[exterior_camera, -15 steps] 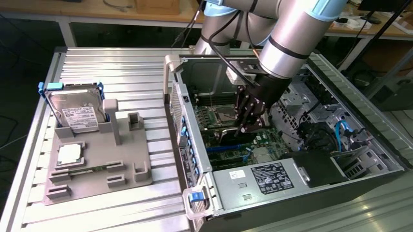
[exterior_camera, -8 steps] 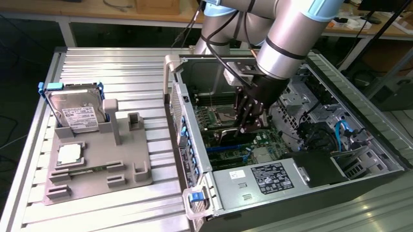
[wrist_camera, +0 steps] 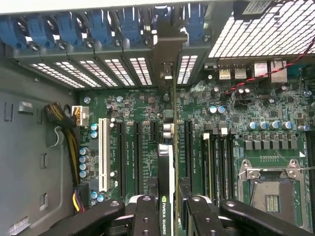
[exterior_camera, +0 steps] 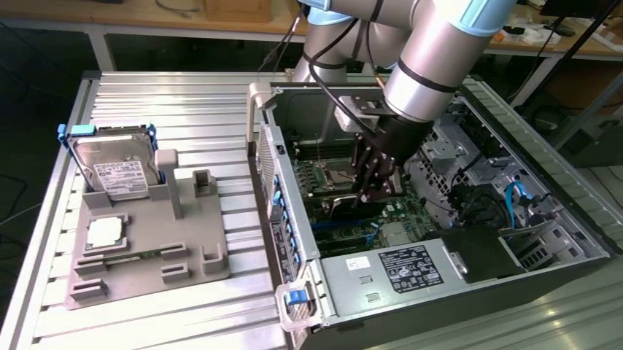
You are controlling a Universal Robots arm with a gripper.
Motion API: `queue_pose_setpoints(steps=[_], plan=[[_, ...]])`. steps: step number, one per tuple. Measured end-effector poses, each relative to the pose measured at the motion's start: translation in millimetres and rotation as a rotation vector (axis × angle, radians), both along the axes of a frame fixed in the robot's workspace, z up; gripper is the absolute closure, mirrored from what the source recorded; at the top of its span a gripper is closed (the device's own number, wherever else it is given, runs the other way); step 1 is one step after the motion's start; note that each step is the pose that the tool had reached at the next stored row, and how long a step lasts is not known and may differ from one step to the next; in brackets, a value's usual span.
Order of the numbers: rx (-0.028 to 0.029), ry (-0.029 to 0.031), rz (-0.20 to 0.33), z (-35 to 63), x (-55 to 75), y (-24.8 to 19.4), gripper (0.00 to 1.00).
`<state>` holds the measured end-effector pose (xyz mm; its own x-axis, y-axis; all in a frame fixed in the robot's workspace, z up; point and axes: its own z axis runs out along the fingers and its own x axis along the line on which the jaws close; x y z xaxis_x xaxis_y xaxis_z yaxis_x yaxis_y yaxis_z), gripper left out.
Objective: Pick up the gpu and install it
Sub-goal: 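Insert the gpu into the slot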
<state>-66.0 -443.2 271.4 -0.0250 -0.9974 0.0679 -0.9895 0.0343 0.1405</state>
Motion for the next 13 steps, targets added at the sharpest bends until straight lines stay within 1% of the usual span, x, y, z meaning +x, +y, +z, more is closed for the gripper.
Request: queue_pose_setpoints(steps=[5, 13], plan=[[-0.0001, 0.0007, 0.0, -4.4, -0.1, 0.0, 0.73], [0.0011, 0.0005, 0.0, -5.7, -0.1, 0.0, 0.73]])
